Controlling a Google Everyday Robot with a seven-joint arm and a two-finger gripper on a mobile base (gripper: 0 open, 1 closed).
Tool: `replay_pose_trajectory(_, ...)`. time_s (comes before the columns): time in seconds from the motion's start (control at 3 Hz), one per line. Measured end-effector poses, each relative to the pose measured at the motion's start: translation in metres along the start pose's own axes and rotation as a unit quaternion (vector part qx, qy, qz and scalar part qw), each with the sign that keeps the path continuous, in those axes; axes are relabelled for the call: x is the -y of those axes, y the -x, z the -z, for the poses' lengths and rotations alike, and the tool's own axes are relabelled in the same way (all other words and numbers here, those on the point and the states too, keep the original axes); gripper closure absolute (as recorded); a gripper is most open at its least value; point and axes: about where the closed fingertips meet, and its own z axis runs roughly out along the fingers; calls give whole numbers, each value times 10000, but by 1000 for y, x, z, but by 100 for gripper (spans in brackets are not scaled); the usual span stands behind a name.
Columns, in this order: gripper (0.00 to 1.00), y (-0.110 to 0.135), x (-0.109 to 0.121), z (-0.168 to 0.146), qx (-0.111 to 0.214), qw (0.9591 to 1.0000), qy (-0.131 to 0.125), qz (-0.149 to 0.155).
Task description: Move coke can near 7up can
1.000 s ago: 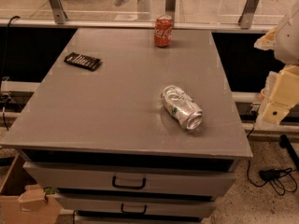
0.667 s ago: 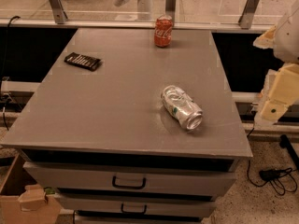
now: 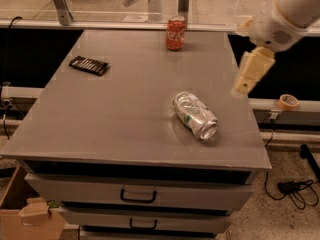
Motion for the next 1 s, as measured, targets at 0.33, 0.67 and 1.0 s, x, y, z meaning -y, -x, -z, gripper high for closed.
replay_pose_trajectory(0.33,0,30,74,-45,570,9978,-330,-34)
replay_pose_trajectory(0.67,0,30,73,-45,565,9979,-322,-31)
replay_pose_trajectory(1.0,0,31,78,-54,759,9963,-375,-179)
